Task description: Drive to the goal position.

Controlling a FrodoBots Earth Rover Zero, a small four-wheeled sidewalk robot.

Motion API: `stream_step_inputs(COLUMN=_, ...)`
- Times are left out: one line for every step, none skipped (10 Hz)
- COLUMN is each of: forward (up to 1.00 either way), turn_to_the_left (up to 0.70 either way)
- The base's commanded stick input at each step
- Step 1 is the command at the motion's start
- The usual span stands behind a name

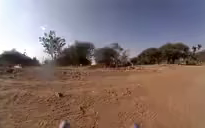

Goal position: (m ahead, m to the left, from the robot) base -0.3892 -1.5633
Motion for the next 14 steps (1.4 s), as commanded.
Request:
stream_step_inputs(forward=0.70, turn_to_the_left=0.00)
stream_step_inputs(forward=0.70, turn_to_the_left=0.00)
stream_step_inputs(forward=0.70, turn_to_the_left=0.00)
stream_step_inputs(forward=0.70, turn_to_the_left=0.00)
stream_step_inputs(forward=0.70, turn_to_the_left=0.00)
stream_step_inputs(forward=0.70, turn_to_the_left=0.00)
stream_step_inputs(forward=0.70, turn_to_the_left=0.00)
stream_step_inputs(forward=0.70, turn_to_the_left=0.00)
stream_step_inputs(forward=0.70, turn_to_the_left=-0.27)
stream_step_inputs(forward=0.70, turn_to_the_left=-0.27)
stream_step_inputs(forward=0.70, turn_to_the_left=0.00)
stream_step_inputs(forward=0.70, turn_to_the_left=0.00)
stream_step_inputs(forward=0.70, turn_to_the_left=0.00)
stream_step_inputs(forward=0.70, turn_to_the_left=0.00)
